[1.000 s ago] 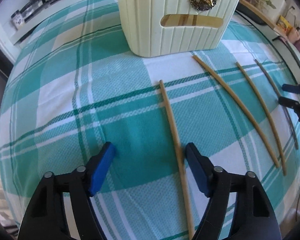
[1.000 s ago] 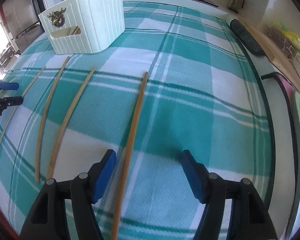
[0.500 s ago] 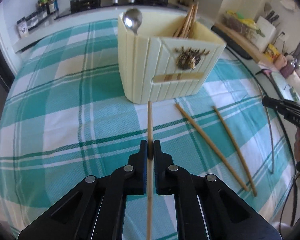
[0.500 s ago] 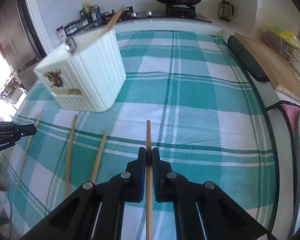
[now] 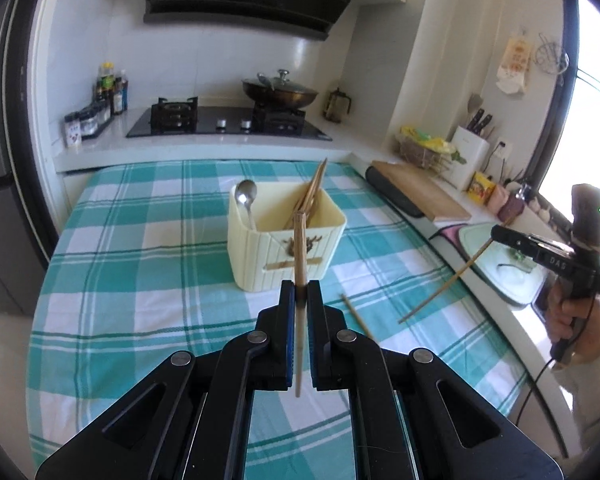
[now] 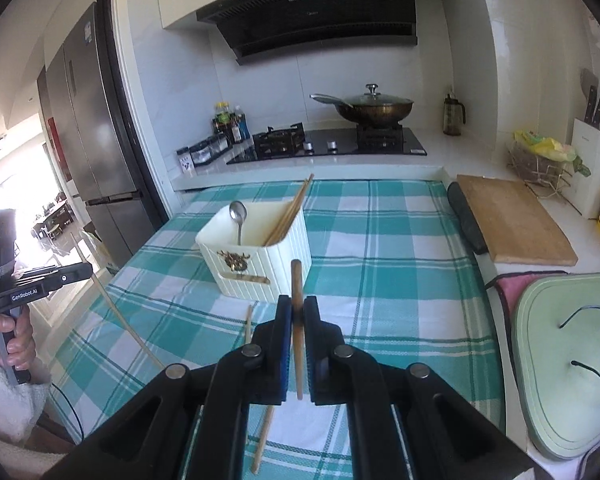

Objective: Organize utensils
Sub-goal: 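Carry both chopsticks into the cream holder and open both grippers, then withdraw both open grippers back over the last two chopsticks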

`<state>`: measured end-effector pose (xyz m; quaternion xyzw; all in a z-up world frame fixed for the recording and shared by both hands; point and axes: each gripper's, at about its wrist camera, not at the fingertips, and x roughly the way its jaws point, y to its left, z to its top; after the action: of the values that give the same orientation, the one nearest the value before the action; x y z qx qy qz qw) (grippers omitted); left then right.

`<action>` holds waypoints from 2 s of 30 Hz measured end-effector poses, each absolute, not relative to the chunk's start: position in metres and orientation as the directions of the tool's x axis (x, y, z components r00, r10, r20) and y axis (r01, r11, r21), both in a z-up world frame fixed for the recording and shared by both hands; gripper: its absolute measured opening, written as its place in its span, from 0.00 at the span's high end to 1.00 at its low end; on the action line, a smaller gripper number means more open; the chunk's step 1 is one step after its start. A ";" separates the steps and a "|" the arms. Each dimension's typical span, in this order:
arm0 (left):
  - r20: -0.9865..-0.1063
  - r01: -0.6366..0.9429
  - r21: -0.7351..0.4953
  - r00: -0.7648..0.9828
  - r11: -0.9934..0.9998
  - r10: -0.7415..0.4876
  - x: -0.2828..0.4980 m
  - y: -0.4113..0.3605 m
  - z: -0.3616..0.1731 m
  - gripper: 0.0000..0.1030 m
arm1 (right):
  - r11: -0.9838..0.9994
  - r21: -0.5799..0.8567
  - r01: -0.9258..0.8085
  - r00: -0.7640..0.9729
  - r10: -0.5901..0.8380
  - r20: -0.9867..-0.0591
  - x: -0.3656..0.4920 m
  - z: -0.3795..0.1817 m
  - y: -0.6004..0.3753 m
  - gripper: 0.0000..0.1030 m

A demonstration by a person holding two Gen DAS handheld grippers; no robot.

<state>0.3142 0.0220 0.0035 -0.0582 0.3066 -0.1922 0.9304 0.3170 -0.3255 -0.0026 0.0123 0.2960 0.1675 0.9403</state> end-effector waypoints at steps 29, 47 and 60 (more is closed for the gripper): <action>-0.672 0.170 -0.199 0.693 0.965 -0.261 0.545 -0.021 -0.024 0.96 | 0.892 0.170 -0.418 0.714 0.439 -0.546 0.543 -0.011 -0.198 0.94; -0.789 0.111 -0.166 0.582 0.980 -0.200 0.378 -0.008 -0.126 0.12 | 0.951 -0.011 -0.310 0.763 0.242 -0.600 0.412 -0.068 -0.278 0.39; -0.806 -0.016 -0.021 0.592 1.000 -0.008 0.337 -0.052 -0.207 0.06 | 0.995 -0.083 -0.055 0.650 -0.028 -0.759 0.316 -0.200 -0.353 0.39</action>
<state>0.3375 -0.0518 -0.2074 -0.0131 0.4514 0.0023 0.8922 0.3155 -0.3532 -0.2005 -0.0492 0.4183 0.0074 0.9070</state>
